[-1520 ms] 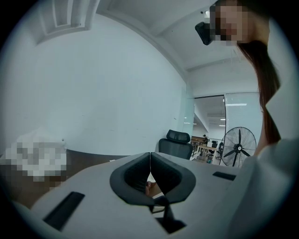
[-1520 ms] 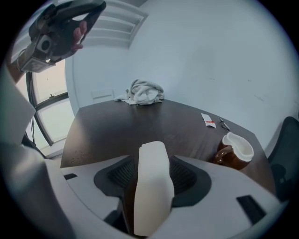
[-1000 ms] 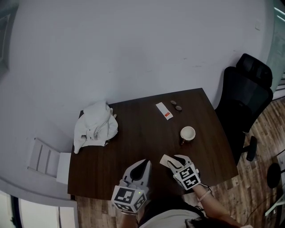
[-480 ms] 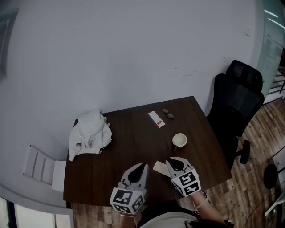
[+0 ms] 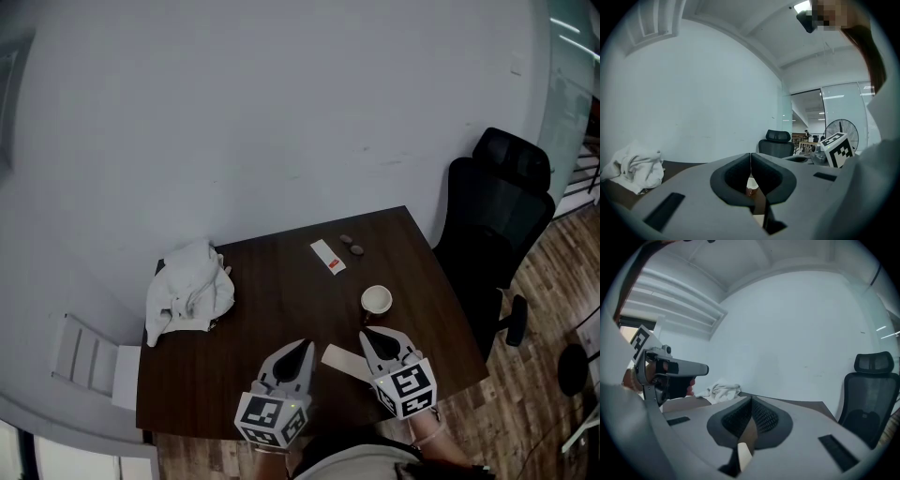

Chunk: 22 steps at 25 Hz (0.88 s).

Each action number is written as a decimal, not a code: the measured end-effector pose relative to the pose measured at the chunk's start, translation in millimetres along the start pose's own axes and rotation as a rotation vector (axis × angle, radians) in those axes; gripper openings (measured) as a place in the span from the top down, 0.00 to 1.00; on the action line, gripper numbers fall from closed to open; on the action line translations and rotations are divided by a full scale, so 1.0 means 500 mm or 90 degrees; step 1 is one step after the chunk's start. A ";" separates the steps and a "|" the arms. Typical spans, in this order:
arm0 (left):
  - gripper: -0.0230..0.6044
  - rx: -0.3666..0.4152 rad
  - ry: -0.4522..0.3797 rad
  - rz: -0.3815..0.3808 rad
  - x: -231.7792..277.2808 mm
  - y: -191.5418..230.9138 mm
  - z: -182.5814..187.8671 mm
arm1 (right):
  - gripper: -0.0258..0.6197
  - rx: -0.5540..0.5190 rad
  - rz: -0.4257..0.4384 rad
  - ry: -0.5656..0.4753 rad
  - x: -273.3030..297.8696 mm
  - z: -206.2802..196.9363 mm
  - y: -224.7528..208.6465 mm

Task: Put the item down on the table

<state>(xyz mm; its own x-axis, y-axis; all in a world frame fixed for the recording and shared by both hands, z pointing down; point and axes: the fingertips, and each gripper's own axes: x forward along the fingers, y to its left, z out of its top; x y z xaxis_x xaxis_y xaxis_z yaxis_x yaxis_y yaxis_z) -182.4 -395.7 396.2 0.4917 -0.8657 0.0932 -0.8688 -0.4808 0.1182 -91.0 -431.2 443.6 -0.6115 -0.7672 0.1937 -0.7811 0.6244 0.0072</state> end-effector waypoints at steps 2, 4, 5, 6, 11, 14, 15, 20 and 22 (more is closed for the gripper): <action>0.93 0.001 0.001 0.001 0.007 0.002 0.000 | 0.95 0.005 -0.008 -0.016 -0.006 0.015 -0.010; 0.93 0.000 0.001 0.001 0.014 0.002 0.001 | 0.95 0.004 -0.017 -0.030 -0.013 0.031 -0.020; 0.93 0.000 0.001 0.000 0.019 0.001 0.004 | 0.95 0.001 -0.021 -0.037 -0.016 0.039 -0.025; 0.93 0.002 0.000 0.000 0.023 0.000 0.006 | 0.95 -0.002 -0.025 -0.044 -0.018 0.047 -0.030; 0.93 0.008 -0.002 -0.007 0.036 -0.008 0.015 | 0.95 -0.005 -0.032 -0.064 -0.027 0.072 -0.035; 0.93 0.009 -0.001 -0.007 0.042 -0.006 0.017 | 0.95 -0.008 -0.035 -0.067 -0.025 0.078 -0.035; 0.93 0.008 0.000 -0.007 0.042 -0.005 0.017 | 0.95 -0.006 -0.033 -0.066 -0.024 0.078 -0.033; 0.93 0.003 0.003 -0.010 0.043 -0.003 0.013 | 0.95 -0.002 -0.028 -0.054 -0.017 0.070 -0.030; 0.93 0.004 0.006 -0.015 0.047 -0.003 0.010 | 0.95 -0.003 -0.031 -0.054 -0.012 0.071 -0.034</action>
<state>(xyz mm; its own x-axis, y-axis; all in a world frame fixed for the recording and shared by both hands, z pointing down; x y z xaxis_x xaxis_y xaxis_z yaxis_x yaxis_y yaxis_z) -169.9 -416.1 393.1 0.5123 -0.8530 0.1000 -0.8575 -0.5015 0.1150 -78.8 -442.3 407.7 -0.5811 -0.8066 0.1084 -0.8100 0.5861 0.0194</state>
